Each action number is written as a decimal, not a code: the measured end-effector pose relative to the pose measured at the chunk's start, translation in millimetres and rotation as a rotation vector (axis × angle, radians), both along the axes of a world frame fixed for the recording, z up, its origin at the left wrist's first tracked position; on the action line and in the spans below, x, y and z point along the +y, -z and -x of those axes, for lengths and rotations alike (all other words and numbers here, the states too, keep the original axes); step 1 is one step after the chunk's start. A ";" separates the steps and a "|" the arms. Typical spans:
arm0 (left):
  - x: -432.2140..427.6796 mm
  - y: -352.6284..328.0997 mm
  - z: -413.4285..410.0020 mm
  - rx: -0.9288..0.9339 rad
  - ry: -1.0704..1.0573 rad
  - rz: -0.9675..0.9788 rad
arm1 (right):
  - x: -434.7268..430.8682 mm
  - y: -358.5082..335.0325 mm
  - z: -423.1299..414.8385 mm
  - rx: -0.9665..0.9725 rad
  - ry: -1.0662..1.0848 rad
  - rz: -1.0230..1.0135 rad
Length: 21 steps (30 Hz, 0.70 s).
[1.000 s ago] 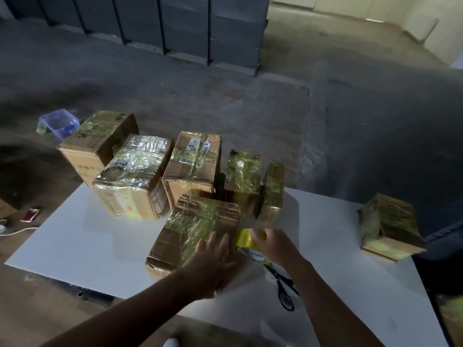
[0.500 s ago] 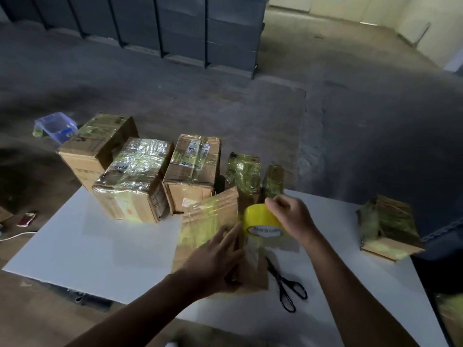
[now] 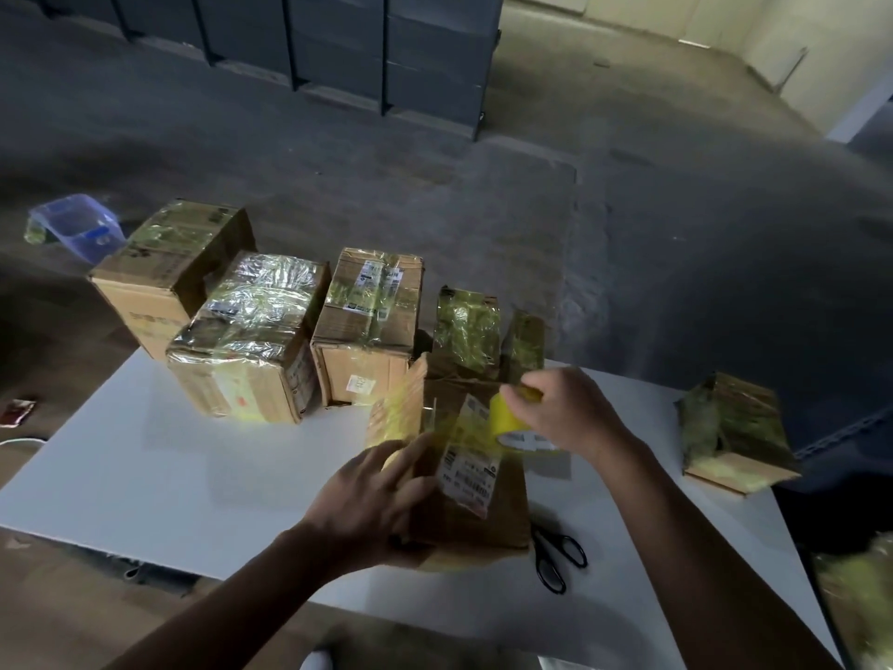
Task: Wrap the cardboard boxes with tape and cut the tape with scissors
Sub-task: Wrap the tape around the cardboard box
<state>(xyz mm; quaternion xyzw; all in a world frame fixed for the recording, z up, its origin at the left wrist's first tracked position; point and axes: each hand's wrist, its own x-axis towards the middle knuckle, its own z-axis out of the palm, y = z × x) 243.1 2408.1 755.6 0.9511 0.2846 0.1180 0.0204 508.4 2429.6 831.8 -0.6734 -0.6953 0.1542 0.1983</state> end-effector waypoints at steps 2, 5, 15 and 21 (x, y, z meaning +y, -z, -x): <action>2.8 -0.7 3.3 -0.006 0.008 0.012 | -5.9 4.7 -2.1 0.012 0.036 0.083; 4.3 -7.9 2.8 -0.055 -0.010 0.033 | -8.7 11.1 8.2 -0.029 0.075 0.067; 11.9 -14.6 -26.6 0.079 -0.311 0.202 | 10.2 10.0 48.3 -0.113 0.065 0.043; 18.9 8.9 -21.9 0.136 -0.317 0.255 | 13.8 13.0 30.2 0.095 -0.068 0.077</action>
